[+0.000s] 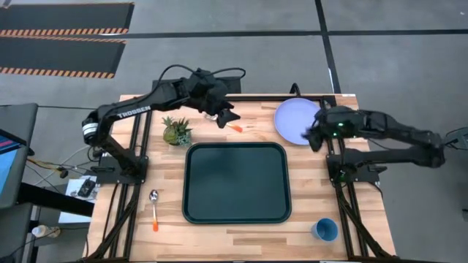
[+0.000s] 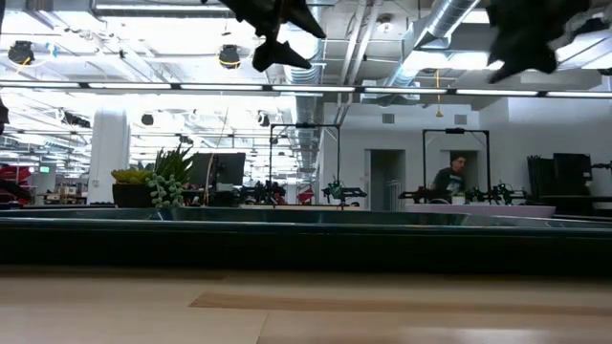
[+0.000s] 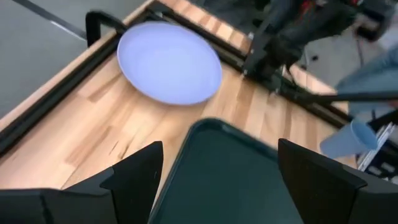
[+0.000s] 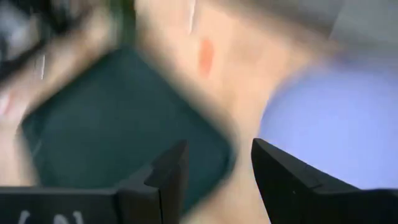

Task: Pick and place plate/cup/fork/spoon on tray
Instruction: Put the blue cup on the top left of the black tray

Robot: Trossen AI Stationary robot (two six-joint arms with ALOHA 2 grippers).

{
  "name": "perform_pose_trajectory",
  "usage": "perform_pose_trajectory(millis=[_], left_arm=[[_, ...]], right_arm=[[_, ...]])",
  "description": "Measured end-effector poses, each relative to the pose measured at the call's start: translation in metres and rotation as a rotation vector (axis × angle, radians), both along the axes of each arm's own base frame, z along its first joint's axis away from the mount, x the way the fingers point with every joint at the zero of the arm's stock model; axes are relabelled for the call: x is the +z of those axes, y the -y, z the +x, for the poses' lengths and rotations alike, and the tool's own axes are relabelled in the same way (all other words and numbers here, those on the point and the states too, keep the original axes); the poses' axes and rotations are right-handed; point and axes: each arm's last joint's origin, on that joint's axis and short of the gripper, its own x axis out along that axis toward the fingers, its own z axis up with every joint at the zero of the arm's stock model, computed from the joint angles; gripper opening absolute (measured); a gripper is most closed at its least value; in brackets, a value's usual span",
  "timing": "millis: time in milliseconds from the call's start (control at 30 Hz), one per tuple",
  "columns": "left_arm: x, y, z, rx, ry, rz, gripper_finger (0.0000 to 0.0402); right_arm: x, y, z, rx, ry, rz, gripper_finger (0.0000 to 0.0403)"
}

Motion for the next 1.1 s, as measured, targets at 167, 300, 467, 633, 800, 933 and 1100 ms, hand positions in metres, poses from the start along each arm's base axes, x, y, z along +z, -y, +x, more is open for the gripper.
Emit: perform_pose_trajectory(millis=[167, 300, 467, 633, 800, 933, 1100], left_arm=[[0.002, 0.002, -0.004, -0.026, -0.012, 0.037, 0.03], [0.001, 0.002, -0.004, -0.027, -0.017, 0.036, 0.03], [0.001, 0.002, -0.004, -0.027, -0.017, 0.037, 0.03], [0.001, 0.002, -0.004, -0.032, -0.017, 0.043, 0.03], [0.001, 0.002, -0.004, -0.031, -0.017, 0.04, 0.03], [0.001, 0.003, -0.003, -0.03, -0.017, 0.035, 0.03], [0.001, 0.003, -0.003, -0.032, -0.016, 0.034, 0.03]], right_arm=[[0.009, -0.023, 0.006, 0.145, -0.207, 0.373, 0.0176], [0.013, -0.05, 0.007, 0.216, -0.29, 0.511, 0.0158], [0.013, -0.086, -0.006, 0.207, -0.4, 0.613, 0.0142], [0.007, -0.119, -0.017, 0.226, -0.473, 0.553, 0.014], [-0.003, -0.149, -0.023, 0.28, -0.57, 0.482, 0.0165], [-0.012, -0.172, -0.025, 0.304, -0.622, 0.449, 0.0206], [-0.025, -0.192, -0.022, 0.286, -0.657, 0.398, 0.0245]])
